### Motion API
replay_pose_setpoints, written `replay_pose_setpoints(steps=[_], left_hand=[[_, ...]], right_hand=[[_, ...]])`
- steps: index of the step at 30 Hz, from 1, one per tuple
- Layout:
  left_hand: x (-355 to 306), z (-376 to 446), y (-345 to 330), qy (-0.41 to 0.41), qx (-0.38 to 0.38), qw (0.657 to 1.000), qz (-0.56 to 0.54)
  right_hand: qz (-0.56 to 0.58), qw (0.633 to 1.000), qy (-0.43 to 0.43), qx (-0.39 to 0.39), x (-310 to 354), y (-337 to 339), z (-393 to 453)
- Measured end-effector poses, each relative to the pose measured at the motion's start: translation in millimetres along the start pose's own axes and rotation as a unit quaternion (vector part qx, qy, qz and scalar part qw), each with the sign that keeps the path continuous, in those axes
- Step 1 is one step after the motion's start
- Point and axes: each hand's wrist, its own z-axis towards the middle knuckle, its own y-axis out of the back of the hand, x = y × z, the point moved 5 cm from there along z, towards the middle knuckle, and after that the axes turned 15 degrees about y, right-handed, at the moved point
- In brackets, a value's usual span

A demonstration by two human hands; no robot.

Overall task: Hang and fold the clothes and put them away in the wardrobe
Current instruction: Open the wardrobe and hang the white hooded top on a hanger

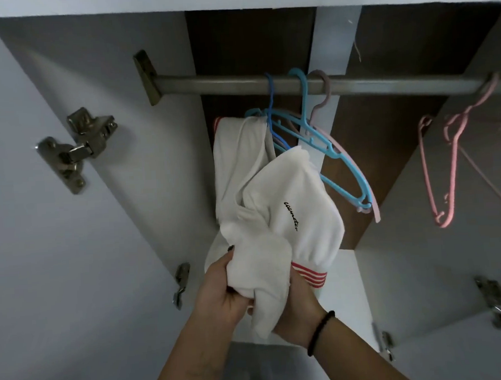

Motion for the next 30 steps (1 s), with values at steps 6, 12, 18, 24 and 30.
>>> replay_pose_setpoints(steps=[6,12,18,24,30], left_hand=[[-5.4,-8.9,-12.4,0.040,-0.022,0.998,0.054],[-32.8,-14.0,0.5,-0.004,-0.088,0.992,0.092],[-46.4,-12.9,36.9,-0.149,-0.301,0.926,0.175],[-38.2,-15.1,22.8,-0.044,-0.149,0.936,0.315],[-58.6,-13.6,23.6,-0.195,-0.320,0.793,0.480]], right_hand=[[0.142,0.989,0.043,0.013,11.5,-20.4,36.0],[-0.054,0.976,0.124,-0.169,33.5,-15.7,33.0],[-0.169,0.933,0.179,-0.262,48.8,2.8,25.1],[-0.209,0.900,0.261,-0.279,79.5,2.1,23.2],[-0.122,0.939,0.231,-0.223,80.6,3.6,22.8]])
